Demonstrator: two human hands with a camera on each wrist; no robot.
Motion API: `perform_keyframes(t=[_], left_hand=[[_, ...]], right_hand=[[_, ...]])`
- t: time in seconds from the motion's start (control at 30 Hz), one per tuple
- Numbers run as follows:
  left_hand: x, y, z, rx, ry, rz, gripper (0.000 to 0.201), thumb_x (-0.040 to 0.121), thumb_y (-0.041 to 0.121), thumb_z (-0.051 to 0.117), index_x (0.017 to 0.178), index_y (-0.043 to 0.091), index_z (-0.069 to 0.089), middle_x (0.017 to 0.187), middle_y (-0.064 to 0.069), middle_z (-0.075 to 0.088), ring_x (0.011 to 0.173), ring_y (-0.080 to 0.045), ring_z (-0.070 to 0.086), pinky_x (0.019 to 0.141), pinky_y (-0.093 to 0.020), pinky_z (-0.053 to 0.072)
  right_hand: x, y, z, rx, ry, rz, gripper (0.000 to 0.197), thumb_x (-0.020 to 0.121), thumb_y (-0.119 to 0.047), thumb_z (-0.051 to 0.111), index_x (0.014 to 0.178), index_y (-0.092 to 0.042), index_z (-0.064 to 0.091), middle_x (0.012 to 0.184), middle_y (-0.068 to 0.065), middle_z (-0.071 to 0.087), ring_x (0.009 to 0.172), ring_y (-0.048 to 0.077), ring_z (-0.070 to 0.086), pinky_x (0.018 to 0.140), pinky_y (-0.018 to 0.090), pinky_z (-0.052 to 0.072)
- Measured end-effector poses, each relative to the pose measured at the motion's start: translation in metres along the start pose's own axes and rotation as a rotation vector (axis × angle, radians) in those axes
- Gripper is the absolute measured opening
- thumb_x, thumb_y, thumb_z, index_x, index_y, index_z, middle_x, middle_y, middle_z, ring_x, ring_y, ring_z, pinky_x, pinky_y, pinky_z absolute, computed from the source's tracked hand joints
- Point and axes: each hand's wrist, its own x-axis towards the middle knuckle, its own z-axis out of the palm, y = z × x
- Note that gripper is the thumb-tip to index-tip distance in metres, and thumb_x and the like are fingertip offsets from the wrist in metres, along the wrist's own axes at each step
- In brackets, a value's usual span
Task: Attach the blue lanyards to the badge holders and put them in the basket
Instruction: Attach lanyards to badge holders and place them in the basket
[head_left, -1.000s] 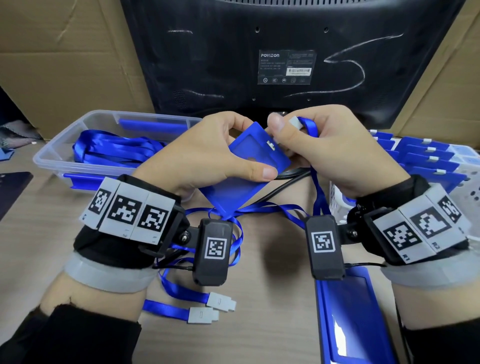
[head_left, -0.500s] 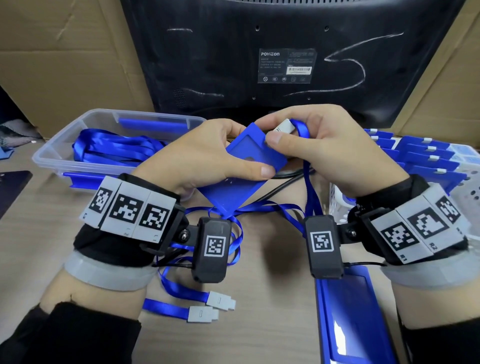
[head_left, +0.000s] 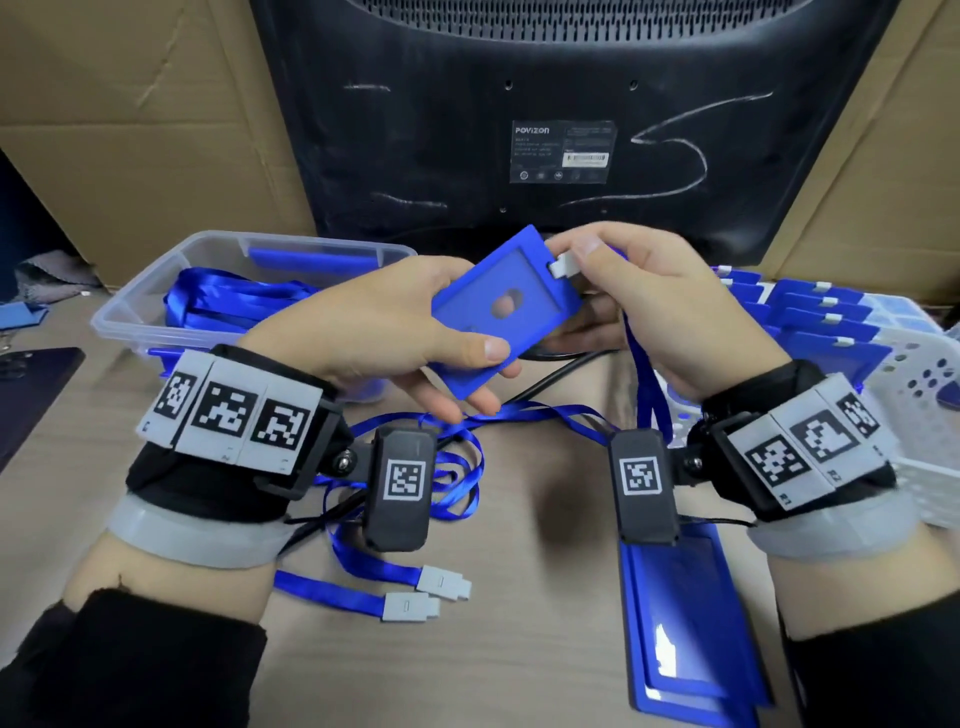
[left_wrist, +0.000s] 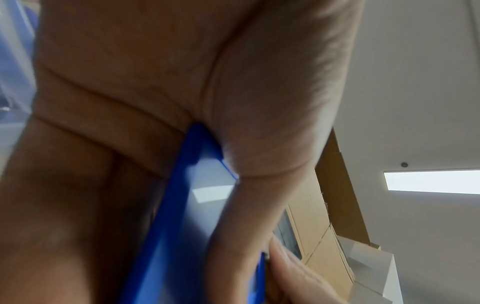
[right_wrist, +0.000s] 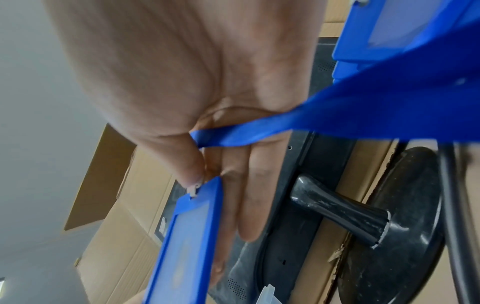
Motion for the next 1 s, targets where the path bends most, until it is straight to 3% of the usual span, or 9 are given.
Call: perform_keyframes(t=[0.1, 0.23, 0.3, 0.4, 0.57, 0.67, 0.8, 0.9, 1.0], left_hand=[[-0.015, 0.007, -0.004, -0.005, -0.009, 0.016, 0.024, 0.102, 0.016, 0.064, 0.125, 0.017, 0.056, 0.106, -0.008, 0.079, 0.088, -0.036, 0.079, 0.059, -0.038, 0.065], [-0.037, 0.021, -0.006, -0.095, 0.034, 0.093, 0.031, 0.103, 0.013, 0.062, 0.132, 0.01, 0.053, 0.106, -0.014, 0.079, 0.087, -0.039, 0.078, 0.054, -0.035, 0.063], [-0.046, 0.028, -0.001, -0.174, 0.064, 0.127, 0.026, 0.105, 0.014, 0.059, 0.13, 0.009, 0.054, 0.105, -0.016, 0.078, 0.086, -0.041, 0.078, 0.052, -0.033, 0.062], [-0.054, 0.038, 0.01, -0.221, 0.156, 0.146, 0.024, 0.107, 0.021, 0.058, 0.126, 0.006, 0.057, 0.103, -0.017, 0.078, 0.082, -0.037, 0.079, 0.055, -0.034, 0.062], [-0.053, 0.028, 0.017, 0.113, 0.414, 0.065, 0.015, 0.101, 0.007, 0.06, 0.114, 0.012, 0.056, 0.099, -0.018, 0.071, 0.062, -0.03, 0.078, 0.047, -0.038, 0.061], [-0.062, 0.019, 0.019, 0.322, 0.287, -0.03, 0.011, 0.097, 0.011, 0.069, 0.102, 0.02, 0.066, 0.093, -0.018, 0.071, 0.065, -0.035, 0.078, 0.057, -0.044, 0.065], [-0.078, 0.02, 0.02, 0.469, 0.074, -0.046, 0.01, 0.094, 0.006, 0.072, 0.094, 0.015, 0.075, 0.078, -0.013, 0.072, 0.074, -0.036, 0.078, 0.066, -0.043, 0.066], [-0.093, 0.024, 0.016, 0.29, -0.063, -0.017, 0.004, 0.099, 0.008, 0.069, 0.102, 0.008, 0.073, 0.092, -0.02, 0.077, 0.085, -0.035, 0.079, 0.075, -0.044, 0.067], [-0.101, 0.03, 0.015, -0.036, 0.013, 0.031, 0.015, 0.103, 0.013, 0.065, 0.106, 0.0, 0.058, 0.104, -0.028, 0.074, 0.088, -0.04, 0.079, 0.071, -0.04, 0.067]], right_hand=[[-0.004, 0.001, 0.002, -0.034, 0.024, -0.005, 0.031, 0.112, -0.028, 0.048, 0.115, -0.008, 0.072, 0.084, 0.004, 0.074, 0.049, 0.022, 0.058, 0.052, 0.034, 0.057], [-0.008, -0.011, -0.006, -0.101, 0.103, -0.03, 0.038, 0.111, -0.034, 0.05, 0.087, -0.011, 0.067, 0.069, 0.0, 0.055, 0.046, 0.012, 0.032, 0.045, 0.028, 0.036], [-0.014, -0.017, -0.004, -0.162, 0.094, -0.005, 0.041, 0.111, -0.035, 0.05, 0.077, -0.018, 0.067, 0.065, -0.002, 0.052, 0.046, 0.011, 0.03, 0.046, 0.027, 0.029], [-0.03, -0.027, 0.011, -0.312, -0.002, 0.065, 0.036, 0.11, -0.037, 0.052, 0.091, -0.022, 0.078, 0.065, -0.001, 0.059, 0.044, 0.009, 0.032, 0.046, 0.026, 0.026], [-0.051, -0.054, 0.032, -0.601, -0.21, 0.042, 0.035, 0.108, -0.034, 0.055, 0.09, -0.019, 0.081, 0.061, -0.006, 0.065, 0.049, 0.005, 0.043, 0.049, 0.015, 0.036], [-0.058, -0.072, 0.037, -0.724, -0.23, -0.036, 0.036, 0.108, -0.031, 0.055, 0.084, -0.019, 0.08, 0.058, -0.009, 0.064, 0.052, 0.0, 0.051, 0.056, 0.012, 0.038], [-0.06, -0.085, 0.033, -0.734, -0.151, -0.099, 0.038, 0.106, -0.034, 0.058, 0.079, -0.016, 0.077, 0.057, -0.006, 0.063, 0.05, 0.004, 0.051, 0.052, 0.01, 0.039], [-0.061, -0.082, 0.03, -0.725, -0.08, -0.101, 0.041, 0.106, -0.035, 0.058, 0.069, -0.021, 0.07, 0.058, -0.005, 0.062, 0.052, 0.006, 0.049, 0.056, 0.017, 0.042], [-0.06, -0.066, 0.029, -0.695, -0.063, -0.036, 0.035, 0.093, -0.033, 0.058, 0.067, -0.01, 0.06, 0.058, -0.007, 0.053, 0.06, 0.01, 0.044, 0.064, 0.031, 0.04]])
